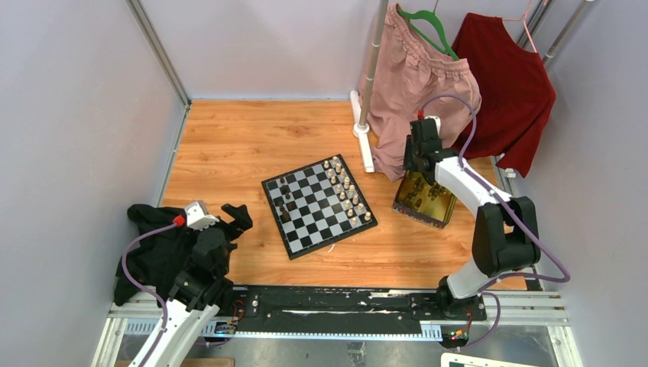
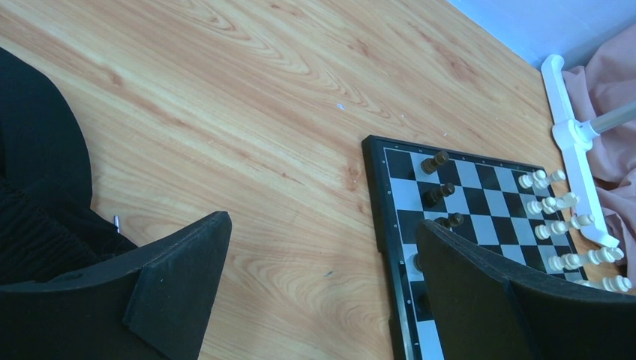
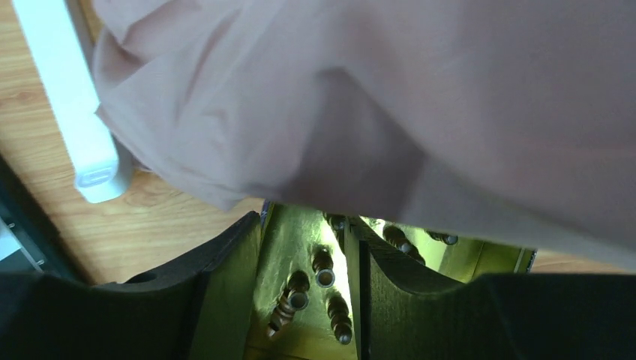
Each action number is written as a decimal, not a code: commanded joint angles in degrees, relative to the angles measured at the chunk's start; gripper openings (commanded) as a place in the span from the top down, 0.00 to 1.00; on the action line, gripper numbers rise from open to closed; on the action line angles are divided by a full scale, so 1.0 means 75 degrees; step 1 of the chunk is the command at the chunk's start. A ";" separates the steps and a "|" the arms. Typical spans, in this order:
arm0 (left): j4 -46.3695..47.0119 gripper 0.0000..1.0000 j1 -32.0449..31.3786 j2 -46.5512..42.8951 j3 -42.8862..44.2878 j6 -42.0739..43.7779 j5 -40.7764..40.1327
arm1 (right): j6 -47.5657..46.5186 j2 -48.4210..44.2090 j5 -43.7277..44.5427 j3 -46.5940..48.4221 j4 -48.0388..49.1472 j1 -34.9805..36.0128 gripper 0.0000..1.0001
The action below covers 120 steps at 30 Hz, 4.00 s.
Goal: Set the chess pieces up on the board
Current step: Pick up the chess piece from the storage box, then place the chess piece on the chessboard.
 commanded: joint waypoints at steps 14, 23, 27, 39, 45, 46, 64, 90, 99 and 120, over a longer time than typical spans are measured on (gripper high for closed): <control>0.0206 0.00 -0.0049 0.0170 -0.0064 0.0069 0.0001 | 0.0362 0.0701 -0.0909 -0.0504 0.0436 -0.0888 0.51; 0.0191 0.00 -0.0049 0.0181 -0.0052 0.0072 -0.0005 | 0.0428 0.0877 -0.1163 -0.0605 0.0468 -0.1002 0.54; 0.0188 0.00 -0.0049 0.0162 -0.0063 0.0074 0.0013 | 0.0430 0.0868 -0.1210 -0.0674 0.0468 -0.1003 0.56; 0.0148 0.00 -0.0049 0.0072 -0.0063 0.0075 0.0028 | 0.0437 0.0708 -0.1249 -0.0945 0.0492 -0.1002 0.77; 0.0113 0.00 -0.0049 -0.0004 -0.0072 0.0075 0.0030 | 0.0342 0.0624 -0.1141 -0.0961 0.0460 -0.1003 0.97; 0.0110 0.00 -0.0049 -0.0006 -0.0068 0.0075 0.0038 | 0.0329 0.0580 -0.1133 -0.0955 0.0463 -0.0993 1.00; 0.0018 0.00 -0.0049 -0.0136 -0.0072 0.0046 -0.0024 | 0.0159 -0.0822 -0.1175 -0.0970 0.0554 -0.0651 1.00; -0.0221 0.00 -0.0049 -0.0560 -0.0071 -0.0021 -0.0095 | -0.1694 0.3232 -0.1447 0.4627 -0.0628 0.4918 1.00; -0.0230 0.00 -0.0049 -0.0579 -0.0067 -0.0019 -0.0064 | -0.2171 0.4518 -0.1398 0.6306 -0.1197 0.5673 1.00; -0.0256 0.00 -0.0049 -0.0631 -0.0070 -0.0036 -0.0065 | -0.2195 0.5950 -0.1507 0.7590 -0.1946 0.6071 1.00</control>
